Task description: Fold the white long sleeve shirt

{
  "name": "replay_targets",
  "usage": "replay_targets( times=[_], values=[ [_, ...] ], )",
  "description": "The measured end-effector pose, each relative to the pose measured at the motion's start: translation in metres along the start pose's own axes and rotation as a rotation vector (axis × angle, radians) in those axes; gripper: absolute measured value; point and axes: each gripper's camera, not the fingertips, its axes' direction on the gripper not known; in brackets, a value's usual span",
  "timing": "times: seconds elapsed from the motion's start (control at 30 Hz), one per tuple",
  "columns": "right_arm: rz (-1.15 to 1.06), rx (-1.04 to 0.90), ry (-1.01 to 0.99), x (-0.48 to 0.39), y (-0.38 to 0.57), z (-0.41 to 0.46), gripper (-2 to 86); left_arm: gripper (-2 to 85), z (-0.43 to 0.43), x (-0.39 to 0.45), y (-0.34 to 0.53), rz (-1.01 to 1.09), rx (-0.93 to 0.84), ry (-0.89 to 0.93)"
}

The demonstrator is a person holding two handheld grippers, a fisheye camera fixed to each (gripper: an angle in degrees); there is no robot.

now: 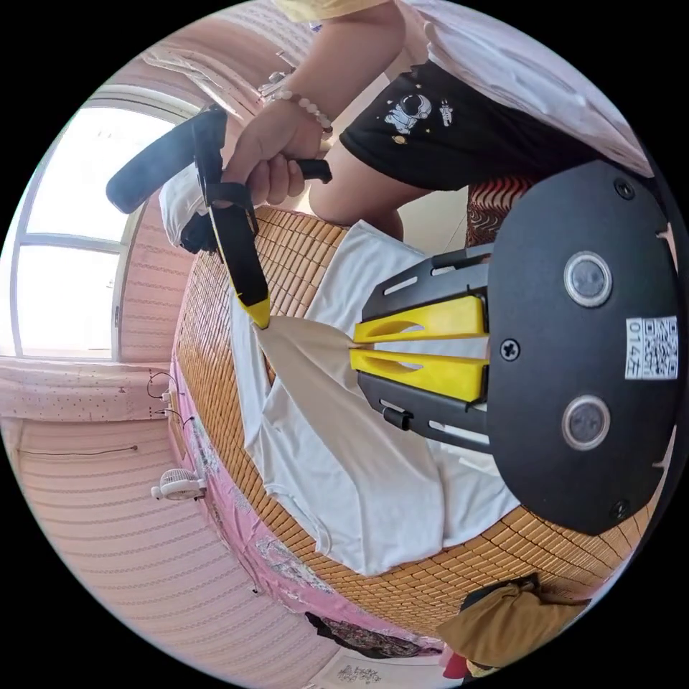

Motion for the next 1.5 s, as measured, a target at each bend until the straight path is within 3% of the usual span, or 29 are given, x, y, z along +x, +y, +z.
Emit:
replay_targets(
  times=[0.1,0.2,0.27,0.4,0.57,0.93,1.2,1.37,1.5],
  values=[
    [-0.029,0.079,-0.047,-0.008,-0.006,-0.033,0.7,-0.7,-0.040,0.002,-0.003,0.055,0.149,-0.041],
    [-0.019,0.133,-0.019,-0.010,0.000,-0.063,1.0,-0.2,-0.062,0.008,0.000,0.107,0.245,0.044],
    [0.033,0.122,0.003,-0.001,0.009,-0.071,1.4,1.2,-0.051,0.005,0.009,0.091,0.207,0.123],
    [0.159,-0.085,0.128,0.033,0.032,-0.042,4.9,3.5,-0.025,-0.020,0.036,-0.034,0.087,0.205],
    [0.126,-0.245,0.191,0.039,0.018,-0.014,8.0,4.1,-0.024,-0.082,0.077,-0.168,-0.011,0.077],
    [-0.411,-0.187,0.096,-0.058,-0.193,0.106,7.5,4.4,-0.012,-0.213,0.077,-0.294,-0.054,-0.157],
    [-0.387,-0.218,0.151,-0.080,-0.298,0.213,9.4,7.1,0.017,-0.255,0.059,-0.246,-0.103,-0.131],
    [-0.338,-0.422,0.121,-0.072,-0.336,0.264,2.1,2.3,0.031,-0.270,0.053,-0.217,-0.175,-0.199],
    [-0.381,-0.321,0.126,-0.081,-0.356,0.256,0.0,0.9,0.016,-0.289,0.063,-0.320,-0.092,-0.205]
  ],
)
